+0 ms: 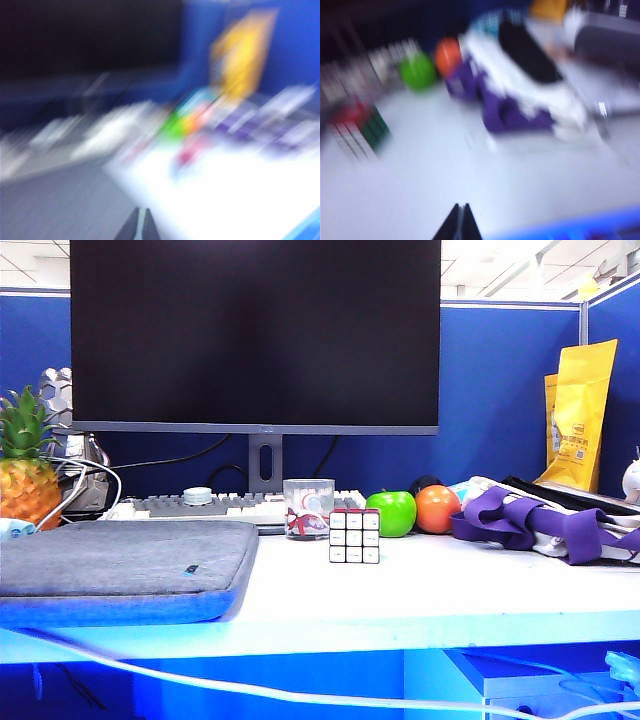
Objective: Rotate the Rubik's Cube so that its red face is facing towards you.
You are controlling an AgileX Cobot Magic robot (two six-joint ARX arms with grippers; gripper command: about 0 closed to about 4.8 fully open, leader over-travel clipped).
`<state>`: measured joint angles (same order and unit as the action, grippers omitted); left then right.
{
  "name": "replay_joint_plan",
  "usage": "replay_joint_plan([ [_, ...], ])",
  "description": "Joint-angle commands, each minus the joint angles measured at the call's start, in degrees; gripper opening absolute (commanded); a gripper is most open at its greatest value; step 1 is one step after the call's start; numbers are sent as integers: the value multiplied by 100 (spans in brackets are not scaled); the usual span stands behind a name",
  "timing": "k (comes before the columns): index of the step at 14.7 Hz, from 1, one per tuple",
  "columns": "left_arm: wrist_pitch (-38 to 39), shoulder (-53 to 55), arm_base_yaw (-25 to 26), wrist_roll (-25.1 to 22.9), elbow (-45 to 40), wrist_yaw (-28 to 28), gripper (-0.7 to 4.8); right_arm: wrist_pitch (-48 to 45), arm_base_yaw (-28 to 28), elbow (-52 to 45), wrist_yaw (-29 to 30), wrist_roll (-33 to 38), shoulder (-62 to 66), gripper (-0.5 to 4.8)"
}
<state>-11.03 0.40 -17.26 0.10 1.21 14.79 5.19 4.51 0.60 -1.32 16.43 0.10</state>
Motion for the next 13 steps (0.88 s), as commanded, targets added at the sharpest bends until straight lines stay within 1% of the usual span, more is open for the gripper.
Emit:
replay_joint_plan([
  [1, 514, 308, 4, 269, 651, -168, -5, -1311, 4, -52, 577, 938, 2, -1],
  [2, 595, 664, 4, 271, 927, -173, -5, -1648, 4, -48, 828, 940, 2, -1],
  [3, 577, 1266, 4, 271, 1329, -170, -4, -1917, 7, 2, 914, 955, 2, -1],
  [4, 590, 1952, 4, 243, 1775, -142, -2, -1867, 7, 166, 894, 951, 9, -1],
  [5, 636, 2673, 4, 118, 2210, 103, -1, -1827, 4, 317, 890, 896, 72, -1],
  [6, 765, 3707, 4, -109, 2863, 549, -1, -1834, 2, 616, 892, 726, 302, -1],
  [8, 1252, 5095, 4, -181, 4009, 717, 0, -1718, 2, 1384, 898, 557, 1123, -1],
  [9, 1482, 5593, 4, -282, 4522, 721, 43, -1545, 4, 1816, 970, 522, 1742, -1],
  [10, 1650, 5982, 7, -503, 4966, 710, 104, -1377, 2, 2249, 1305, 334, 2472, 0],
  [11, 1722, 6236, 7, -568, 5254, 721, 149, -1305, 0, 2667, 1578, 282, 3329, 10],
  [12, 1897, 6439, 7, -566, 5462, 719, 185, -1307, 0, 3174, 2127, 282, 4328, 58],
  [13, 2203, 6614, 7, -570, 5648, 708, 203, -1316, -2, 3630, 2559, 282, 5125, 122],
])
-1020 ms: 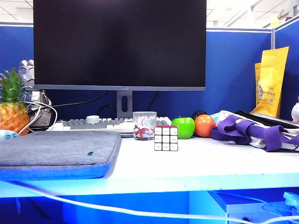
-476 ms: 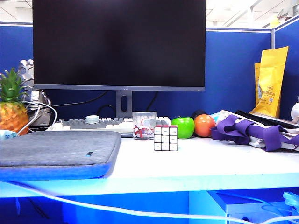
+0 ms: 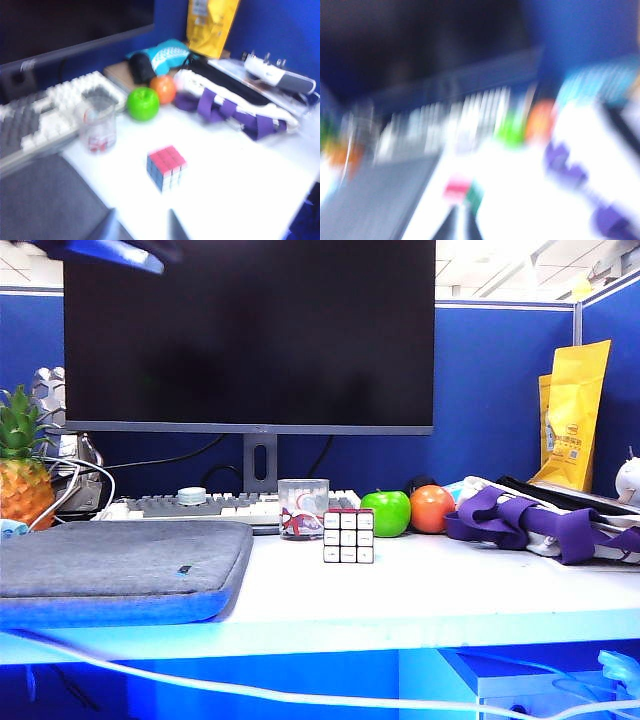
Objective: Rotate the Rubik's Cube so that its red face is facing towards you.
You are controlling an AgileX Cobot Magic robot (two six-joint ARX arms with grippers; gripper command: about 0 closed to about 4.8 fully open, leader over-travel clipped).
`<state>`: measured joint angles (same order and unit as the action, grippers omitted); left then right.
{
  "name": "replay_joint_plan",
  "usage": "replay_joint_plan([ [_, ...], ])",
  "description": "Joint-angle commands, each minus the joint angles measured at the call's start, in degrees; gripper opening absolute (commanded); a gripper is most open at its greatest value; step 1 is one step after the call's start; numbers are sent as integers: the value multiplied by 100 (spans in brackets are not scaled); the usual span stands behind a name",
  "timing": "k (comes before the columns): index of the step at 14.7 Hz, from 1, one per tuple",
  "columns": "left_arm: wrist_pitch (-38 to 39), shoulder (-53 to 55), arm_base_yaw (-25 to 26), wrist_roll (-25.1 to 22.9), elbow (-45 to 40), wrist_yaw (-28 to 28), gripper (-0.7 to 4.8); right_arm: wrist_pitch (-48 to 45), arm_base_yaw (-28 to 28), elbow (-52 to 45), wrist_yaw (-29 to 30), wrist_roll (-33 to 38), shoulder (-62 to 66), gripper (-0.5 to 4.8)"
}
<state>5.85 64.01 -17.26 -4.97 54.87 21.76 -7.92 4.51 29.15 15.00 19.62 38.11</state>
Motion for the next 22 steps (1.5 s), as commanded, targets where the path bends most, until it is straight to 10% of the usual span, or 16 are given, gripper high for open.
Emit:
replay_joint_plan([
  [1, 833, 415, 13, -138, 452, 4, 248, 2, -4, 1252, 1261, -35, 2033, 224],
  [4, 1478, 1178, 466, -168, 813, 68, 279, 535, 0, 3292, 2050, -26, 4251, 479],
  [8, 1526, 2120, 929, 350, 813, 1290, 332, 1032, 15, 4544, 2400, 0, 5558, 479],
  [13, 778, 2855, 278, 35, 1091, 2013, 404, 2411, 299, 5989, 2649, -221, 7071, 479],
  [22, 1436, 3703, -42, -317, 2085, 693, 404, 4701, 898, 8109, 1187, -957, 8561, 479],
])
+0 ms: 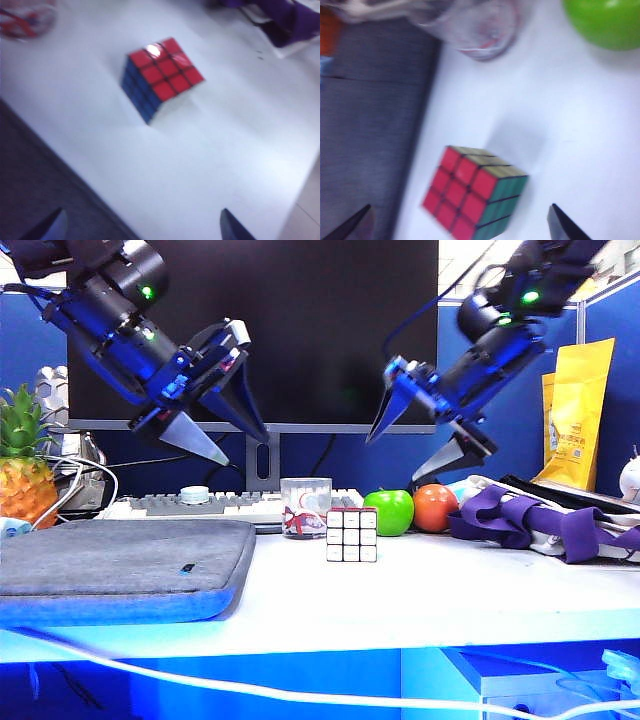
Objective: Rotate the Rubik's Cube so that its red face is facing towards you.
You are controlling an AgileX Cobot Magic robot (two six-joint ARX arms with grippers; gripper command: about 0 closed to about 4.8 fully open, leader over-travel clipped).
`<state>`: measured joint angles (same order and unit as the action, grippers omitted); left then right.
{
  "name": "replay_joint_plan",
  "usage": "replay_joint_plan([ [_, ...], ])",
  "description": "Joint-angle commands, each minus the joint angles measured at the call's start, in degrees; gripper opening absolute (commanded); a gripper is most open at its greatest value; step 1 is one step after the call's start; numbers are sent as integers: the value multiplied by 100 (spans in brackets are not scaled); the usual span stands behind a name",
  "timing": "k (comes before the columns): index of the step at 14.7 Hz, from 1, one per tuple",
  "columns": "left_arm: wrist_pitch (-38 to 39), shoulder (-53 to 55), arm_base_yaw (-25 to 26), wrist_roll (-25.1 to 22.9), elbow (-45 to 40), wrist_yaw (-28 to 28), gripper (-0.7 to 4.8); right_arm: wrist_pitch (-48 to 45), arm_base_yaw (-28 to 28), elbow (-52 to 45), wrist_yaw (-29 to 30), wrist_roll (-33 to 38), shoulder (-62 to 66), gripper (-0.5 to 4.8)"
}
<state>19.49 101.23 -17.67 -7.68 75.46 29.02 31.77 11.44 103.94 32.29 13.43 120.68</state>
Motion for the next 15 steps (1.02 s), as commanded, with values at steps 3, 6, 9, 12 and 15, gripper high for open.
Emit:
replay_joint_plan([
  [3, 146, -20, 0, -42, 28, -31, 404, 1307, 507, 1388, -881, -295, 726, 479],
  [6, 293, -20, 0, 26, 42, -52, 404, 1646, 837, 1856, -1521, -302, 949, 479],
  [9, 544, -22, -4, 109, 59, -33, 404, 2420, 940, 2490, -2070, -385, 1473, 479],
  [12, 811, -22, -4, 131, 59, 26, 404, 2404, 951, 2629, -2050, -267, 1650, 479],
  [15, 815, -22, -4, 221, 66, 240, 405, 2159, 994, 2632, -1631, 177, 1652, 479],
])
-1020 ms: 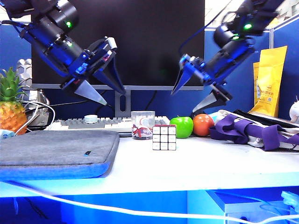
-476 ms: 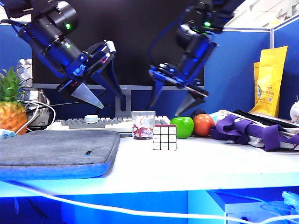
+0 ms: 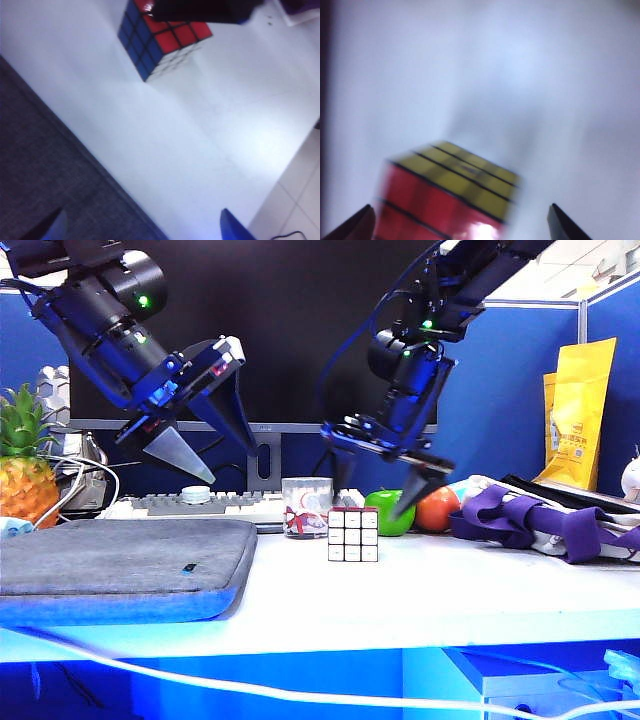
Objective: Rotate the Rubik's Cube so that its red face is facing towards you.
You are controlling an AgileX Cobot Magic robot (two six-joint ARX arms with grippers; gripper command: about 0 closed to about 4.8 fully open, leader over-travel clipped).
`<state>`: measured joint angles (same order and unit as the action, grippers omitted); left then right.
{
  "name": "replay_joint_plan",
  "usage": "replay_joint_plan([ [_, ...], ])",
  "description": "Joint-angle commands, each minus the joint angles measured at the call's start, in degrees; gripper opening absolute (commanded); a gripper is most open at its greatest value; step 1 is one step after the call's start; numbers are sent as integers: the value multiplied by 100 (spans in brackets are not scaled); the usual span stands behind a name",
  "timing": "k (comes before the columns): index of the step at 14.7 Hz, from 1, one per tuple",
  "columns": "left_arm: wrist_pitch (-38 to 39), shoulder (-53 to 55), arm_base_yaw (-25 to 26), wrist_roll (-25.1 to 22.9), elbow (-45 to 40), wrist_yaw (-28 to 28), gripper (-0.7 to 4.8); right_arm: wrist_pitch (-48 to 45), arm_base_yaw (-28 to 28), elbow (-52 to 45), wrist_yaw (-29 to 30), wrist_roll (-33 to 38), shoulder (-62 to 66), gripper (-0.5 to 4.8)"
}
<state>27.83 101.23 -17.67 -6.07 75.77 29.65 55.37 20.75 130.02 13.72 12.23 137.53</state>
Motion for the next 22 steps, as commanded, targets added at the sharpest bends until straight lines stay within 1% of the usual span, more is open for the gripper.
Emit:
replay_joint_plan([
  [1, -31, -22, -4, 59, 37, 227, 405, -286, 96, 24, 197, 326, -33, 479],
  [7, 76, -22, -4, 55, 37, 271, 405, -227, 251, 24, 15, 402, 249, 479],
  [10, 76, -22, -4, 50, 37, 264, 405, -461, 302, 33, -70, 389, 249, 479],
  [13, 74, -22, -4, 55, 37, 267, 405, -474, 302, 31, -103, 280, 254, 479],
  [14, 70, -22, -4, 55, 37, 267, 405, -459, 299, 31, -170, 227, 254, 359],
  [15, 66, -22, -4, 55, 39, 267, 405, -461, 299, 31, -170, 199, 254, 333],
  [16, 59, -22, -4, 57, 37, 269, 405, -452, 299, 31, -175, 188, 254, 325],
  [17, 59, -22, -4, 63, 37, 267, 405, -446, 299, 31, -186, 140, 254, 237],
  [18, 59, -22, -4, 63, 37, 258, 405, -444, 299, 31, -186, 103, 254, 172],
  [19, 59, -22, -4, 68, 37, 254, 404, -463, 299, 31, -221, 101, 254, 154],
  [22, 37, -22, -4, 63, 37, 251, 404, -719, 299, 35, -249, 103, 243, 153],
])
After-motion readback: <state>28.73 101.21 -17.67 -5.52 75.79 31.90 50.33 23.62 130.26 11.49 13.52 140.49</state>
